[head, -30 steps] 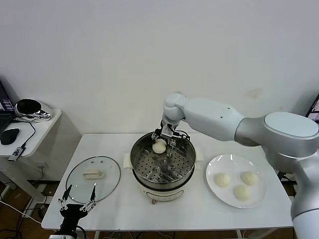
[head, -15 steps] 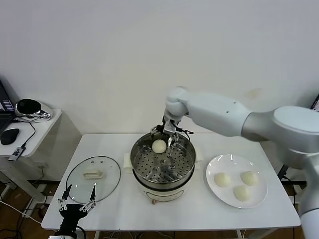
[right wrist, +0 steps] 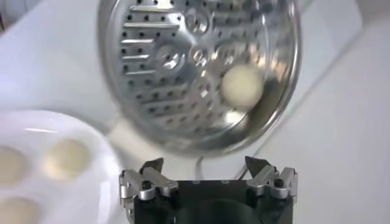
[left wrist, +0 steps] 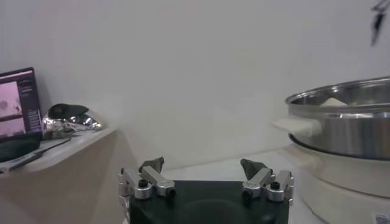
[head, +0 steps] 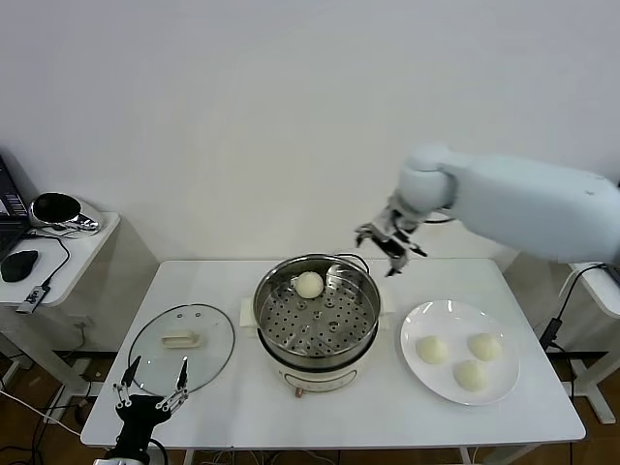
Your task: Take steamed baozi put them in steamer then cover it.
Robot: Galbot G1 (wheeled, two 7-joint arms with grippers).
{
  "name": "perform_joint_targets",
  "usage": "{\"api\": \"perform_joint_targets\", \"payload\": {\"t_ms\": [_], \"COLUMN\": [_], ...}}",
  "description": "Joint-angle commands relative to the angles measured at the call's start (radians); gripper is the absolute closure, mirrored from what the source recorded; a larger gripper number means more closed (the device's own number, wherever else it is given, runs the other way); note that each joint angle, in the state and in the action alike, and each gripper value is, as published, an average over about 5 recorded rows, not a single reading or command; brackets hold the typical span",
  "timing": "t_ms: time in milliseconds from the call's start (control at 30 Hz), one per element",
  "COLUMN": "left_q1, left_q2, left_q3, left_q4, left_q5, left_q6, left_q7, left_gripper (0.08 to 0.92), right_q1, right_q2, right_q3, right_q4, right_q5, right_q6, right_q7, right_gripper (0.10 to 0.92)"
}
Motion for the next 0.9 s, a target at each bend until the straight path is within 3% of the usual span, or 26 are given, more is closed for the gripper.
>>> {"api": "perform_joint_targets", "payload": {"t_ms": [33,467,900], "left_q1": [0.001,-0.001,0.014], "left_q2": [0.0,-0.01,-0.012], "left_q3": [0.001,-0.004,-0.021], "left_q4": [-0.003,-0.001,0.007], "left_q5": [0.001,0.011,0.01], "left_q6": [0.0,0.002,0.0], "left_q7": [0.0,0.0,0.001], "left_gripper": [0.177,0.177,0.177], "right_q1": [-0.142,-0.658,-0.807], "right_q2": [-0.298,-0.274,-0.106], "right_q3": [0.072,0.449,0.554], "right_q4": [0.127,0.01,-0.172], "right_q5": [-0.035,-0.212,-0.271], "right_q6": [-0.169,-0.083,-0.042], "right_q7": [-0.017,-0.026,0.02], "right_gripper": [0.203,0.203,0.203]}}
